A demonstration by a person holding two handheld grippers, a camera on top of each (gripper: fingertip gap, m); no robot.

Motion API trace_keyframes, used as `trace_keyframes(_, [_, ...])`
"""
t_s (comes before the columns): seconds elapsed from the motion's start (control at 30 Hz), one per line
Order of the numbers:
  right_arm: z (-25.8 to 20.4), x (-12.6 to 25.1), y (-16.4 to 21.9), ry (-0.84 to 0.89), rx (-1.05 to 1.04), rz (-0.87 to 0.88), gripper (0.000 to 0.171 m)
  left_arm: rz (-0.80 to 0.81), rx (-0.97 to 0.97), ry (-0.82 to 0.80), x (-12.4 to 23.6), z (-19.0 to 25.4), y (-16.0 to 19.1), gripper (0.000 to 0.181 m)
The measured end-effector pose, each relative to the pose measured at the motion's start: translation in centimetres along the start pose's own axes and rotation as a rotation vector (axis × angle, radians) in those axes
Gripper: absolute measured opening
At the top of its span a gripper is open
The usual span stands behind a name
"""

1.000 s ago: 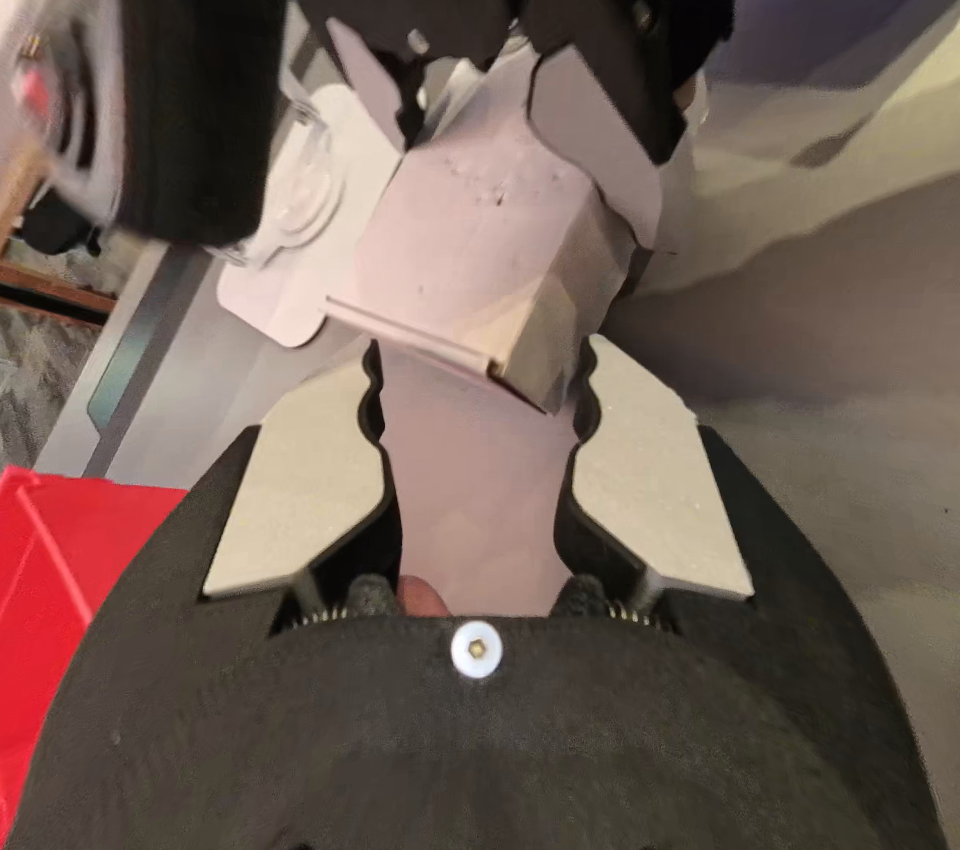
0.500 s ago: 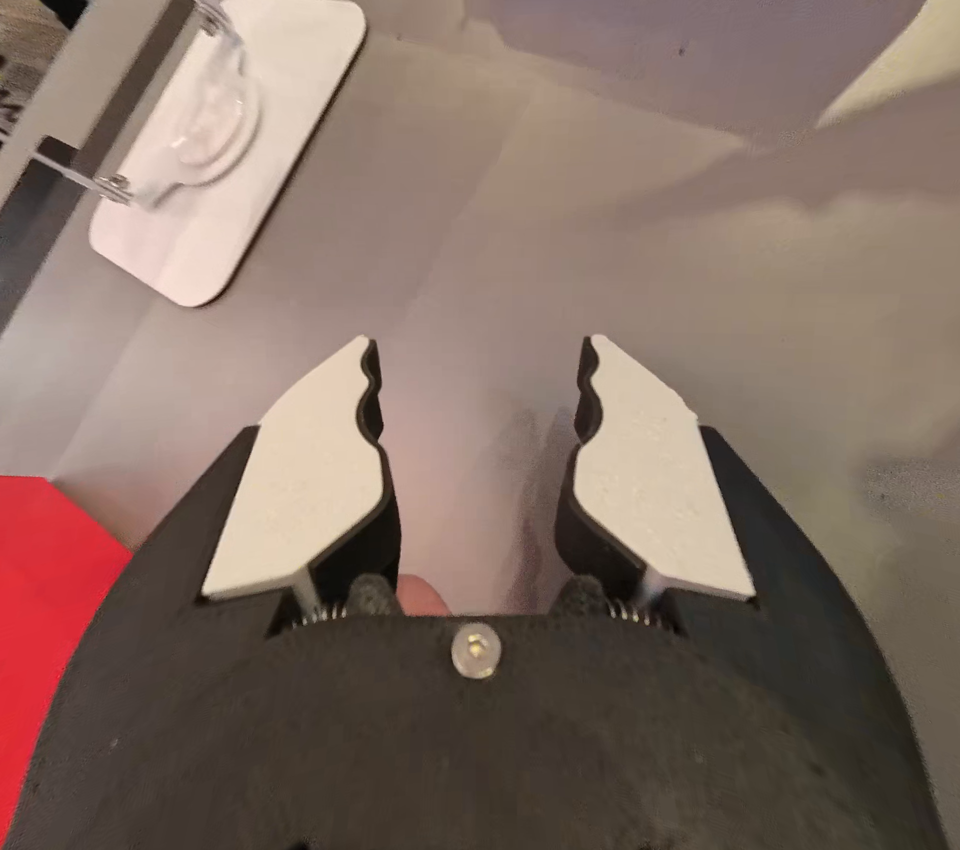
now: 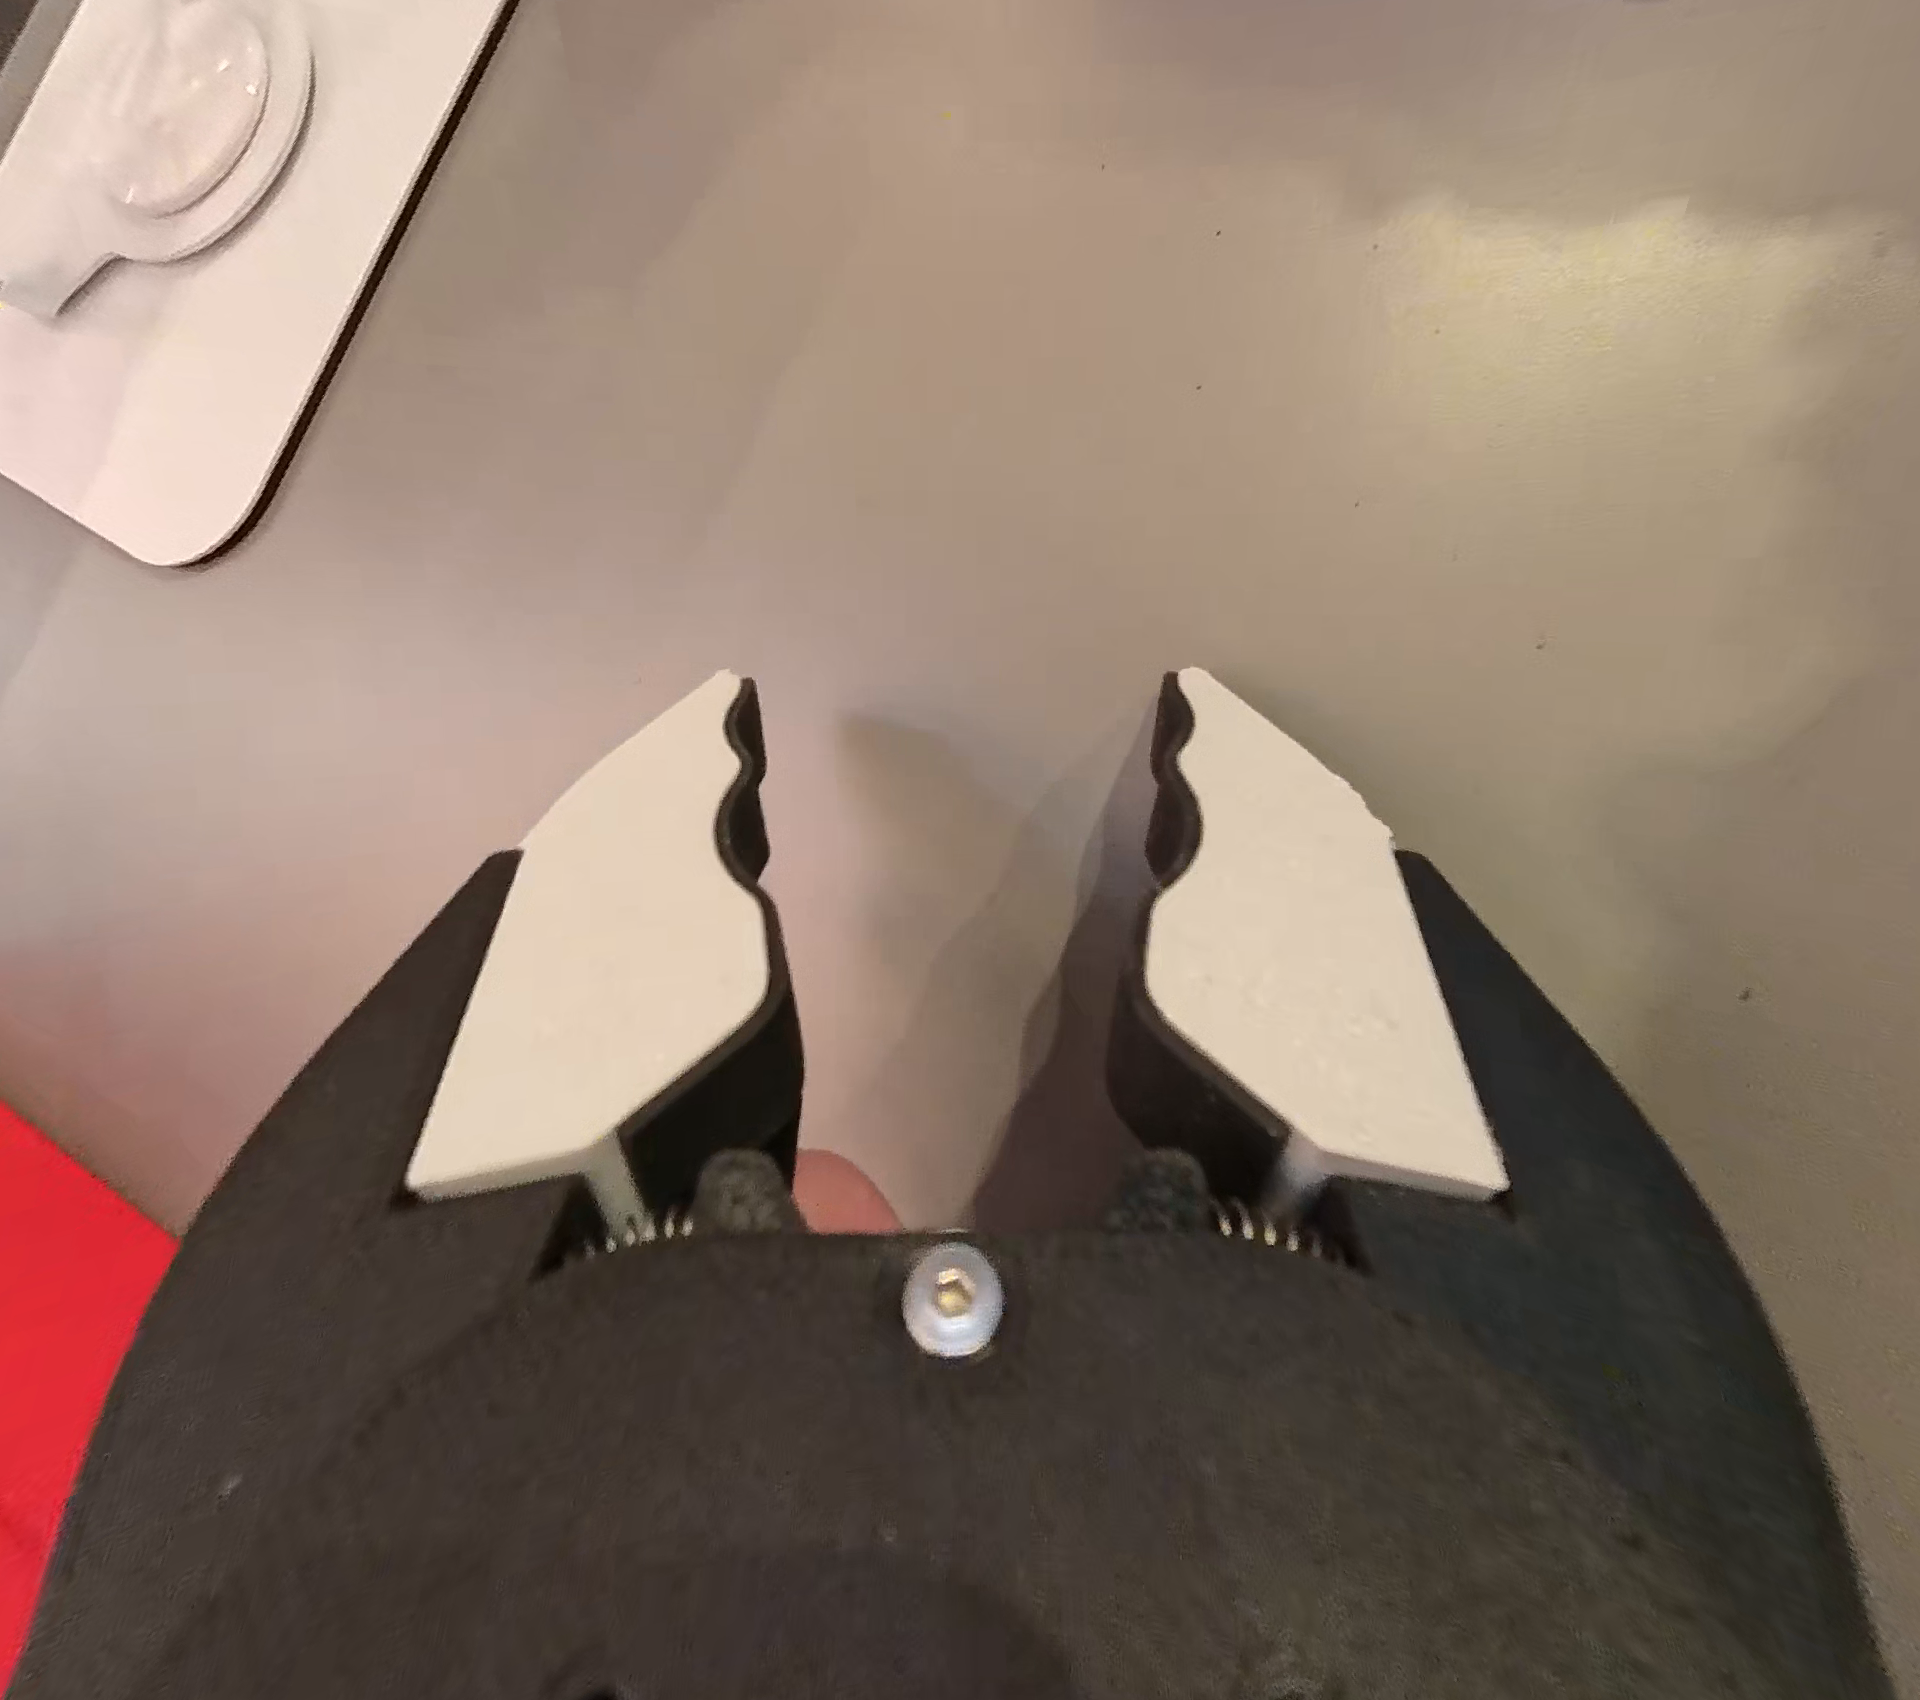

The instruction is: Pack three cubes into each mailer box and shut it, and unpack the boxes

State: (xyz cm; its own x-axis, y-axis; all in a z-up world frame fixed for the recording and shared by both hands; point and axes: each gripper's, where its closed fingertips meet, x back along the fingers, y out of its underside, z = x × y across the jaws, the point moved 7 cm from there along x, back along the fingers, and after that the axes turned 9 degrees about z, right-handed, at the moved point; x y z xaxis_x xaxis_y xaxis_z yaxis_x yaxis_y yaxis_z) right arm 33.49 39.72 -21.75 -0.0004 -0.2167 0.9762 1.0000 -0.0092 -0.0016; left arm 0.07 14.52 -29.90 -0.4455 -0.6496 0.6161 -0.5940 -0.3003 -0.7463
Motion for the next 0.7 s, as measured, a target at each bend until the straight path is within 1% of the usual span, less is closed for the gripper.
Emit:
trace_keyframes(0.03, [-0.1,-0.9,0.0,-0.027,-0.008,-0.014,0.143,0.001,0.001,0.000,0.0,0.0,0.0,0.072])
trace_keyframes(0.1, [-0.3,-1.3,0.3,-0.040,-0.013,-0.058,0.147,0.001,-0.005,-0.007,0.1,0.1,0.0,0.074])
trace_keyframes(0.2, [-0.2,0.7,0.6,-0.002,-0.049,-0.029,0.148,0.023,-0.005,-0.017,0.6,-0.1,-0.6,0.078])
trace_keyframes(0.23, [-0.2,1.8,0.6,0.023,-0.062,-0.001,0.148,0.036,0.003,-0.026,0.9,-0.3,-0.9,0.079])
trace_keyframes(0.3, [-1.0,4.6,0.0,0.065,-0.099,0.112,0.147,0.082,0.045,-0.031,1.6,-0.6,-1.6,0.083])
trace_keyframes(0.33, [-2.0,6.0,-0.6,0.071,-0.105,0.176,0.146,0.101,0.081,-0.034,1.9,-0.8,-1.8,0.091])
trace_keyframes(0.4, [-4.1,8.5,-1.9,0.107,-0.114,0.272,0.143,0.122,0.154,-0.032,2.7,-1.0,-2.1,0.098])
trace_keyframes(0.43, [-5.4,9.6,-2.7,0.127,-0.126,0.302,0.136,0.137,0.188,-0.020,3.0,-1.0,-2.3,0.101])
trace_keyframes(0.5, [-8.7,11.1,-4.6,0.119,-0.114,0.378,0.135,0.149,0.252,0.022,3.6,-0.9,-2.3,0.109])
trace_keyframes(0.53, [-10.2,11.5,-5.7,0.125,-0.108,0.417,0.135,0.141,0.282,0.036,3.8,-0.9,-2.2,0.115])
trace_keyframes(0.6, [-13.5,11.9,-8.2,0.110,-0.104,0.501,0.141,0.149,0.302,0.054,4.5,-0.6,-2.1,0.117])
trace_keyframes(0.7, [-18.5,11.0,-12.7,0.073,-0.103,0.609,0.137,0.124,0.274,0.033,4.9,0.1,-1.8,0.118])
